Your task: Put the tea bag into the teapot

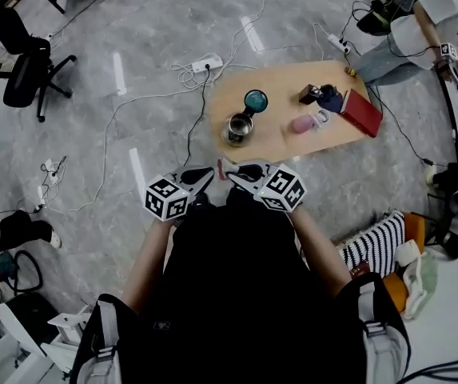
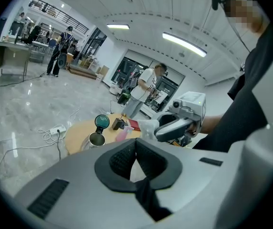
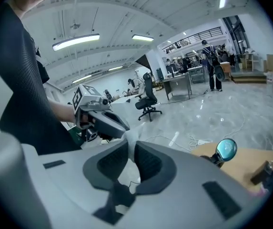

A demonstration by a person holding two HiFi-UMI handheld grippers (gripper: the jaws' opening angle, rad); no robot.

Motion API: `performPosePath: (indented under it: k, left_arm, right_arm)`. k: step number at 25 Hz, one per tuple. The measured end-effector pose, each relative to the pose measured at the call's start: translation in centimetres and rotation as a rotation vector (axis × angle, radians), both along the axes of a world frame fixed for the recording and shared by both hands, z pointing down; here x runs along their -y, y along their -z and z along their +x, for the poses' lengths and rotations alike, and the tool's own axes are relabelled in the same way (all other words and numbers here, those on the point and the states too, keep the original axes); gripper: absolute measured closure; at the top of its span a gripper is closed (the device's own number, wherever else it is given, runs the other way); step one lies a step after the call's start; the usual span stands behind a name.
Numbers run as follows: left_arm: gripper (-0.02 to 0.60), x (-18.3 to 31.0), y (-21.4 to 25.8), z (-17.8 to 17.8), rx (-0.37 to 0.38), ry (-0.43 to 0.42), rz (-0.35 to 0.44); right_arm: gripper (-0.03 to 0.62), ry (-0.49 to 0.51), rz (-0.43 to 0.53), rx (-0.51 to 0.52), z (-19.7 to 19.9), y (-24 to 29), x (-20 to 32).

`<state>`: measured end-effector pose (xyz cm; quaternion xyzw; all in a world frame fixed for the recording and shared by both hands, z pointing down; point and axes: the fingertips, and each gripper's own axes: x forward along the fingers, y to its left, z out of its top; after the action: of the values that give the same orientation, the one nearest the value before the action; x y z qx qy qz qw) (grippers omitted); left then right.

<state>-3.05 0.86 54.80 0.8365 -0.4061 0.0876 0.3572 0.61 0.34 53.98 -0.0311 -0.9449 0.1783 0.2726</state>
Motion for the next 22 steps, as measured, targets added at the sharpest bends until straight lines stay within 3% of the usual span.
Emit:
performPosePath:
  k: [7,13,22]
  left_arm:
    - [0.571,1.6,0.0,1.4,0.012,0.073,0.001]
    - [0.571,2.2,0.3,2.3,0.021,0.107,0.000]
    - [0.571,3.6,-0.1,1.7,0.013,0.072,-0.011]
  right_arm:
    - [0.546,0.084,-0.005,-0.004,1.6,-0.5,1.4]
    - [0.546,0.095,-0.013,0.000,2.9,-0.5,2.2]
    - [0.546,0.053,-0.025,-0.007,2.5,-0.9,3.4]
